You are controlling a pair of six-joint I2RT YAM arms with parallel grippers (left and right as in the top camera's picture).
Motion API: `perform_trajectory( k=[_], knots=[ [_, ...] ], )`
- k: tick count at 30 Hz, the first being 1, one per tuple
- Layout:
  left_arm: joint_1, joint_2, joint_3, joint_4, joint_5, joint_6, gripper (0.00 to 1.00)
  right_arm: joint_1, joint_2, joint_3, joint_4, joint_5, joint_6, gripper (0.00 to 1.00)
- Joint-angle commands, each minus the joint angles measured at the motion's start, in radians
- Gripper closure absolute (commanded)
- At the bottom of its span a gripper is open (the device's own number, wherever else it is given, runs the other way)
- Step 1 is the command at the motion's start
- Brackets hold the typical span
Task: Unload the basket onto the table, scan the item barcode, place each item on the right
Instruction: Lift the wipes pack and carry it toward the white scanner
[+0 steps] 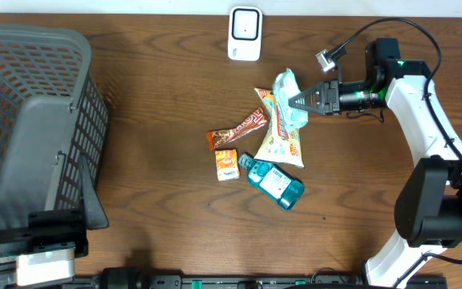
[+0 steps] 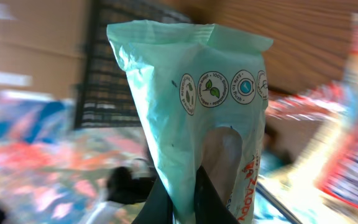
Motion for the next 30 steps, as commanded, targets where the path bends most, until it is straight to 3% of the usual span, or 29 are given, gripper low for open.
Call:
perform_trajectory(
  k=[1,4,6,14,20,26,30],
  knots=[
    [0.005,-0.007,-0.001,0.002,0.016,0.009,0.01,0.013,-0.009,0.003,0.001,-0.256,-0.028,0.99],
    [0.005,-0.007,-0.001,0.002,0.016,0.009,0.01,0.017,-0.010,0.003,0.005,-0.256,-0.020,0.99],
    [0.005,-0.007,-0.001,0.002,0.016,0.009,0.01,0.018,-0.010,0.003,0.005,-0.256,-0.108,0.99],
    [0.005,-0.007,-0.001,0.002,0.016,0.009,0.01,0.051,-0.010,0.002,-0.006,-0.257,-0.673,0.99],
    [0.005,-0.007,-0.001,-0.005,0.018,0.008,0.01,0.131,-0.010,0.002,-0.003,-0.257,-0.739,0.99],
    [0.005,-0.012,-0.001,-0.001,0.312,-0.018,0.01,0.186,-0.010,0.002,-0.002,-0.257,-0.785,0.99],
    [0.005,-0.025,-0.002,-0.002,0.327,-0.018,0.01,0.192,-0.010,0.002,0.005,-0.248,-0.784,0.99]
  ],
)
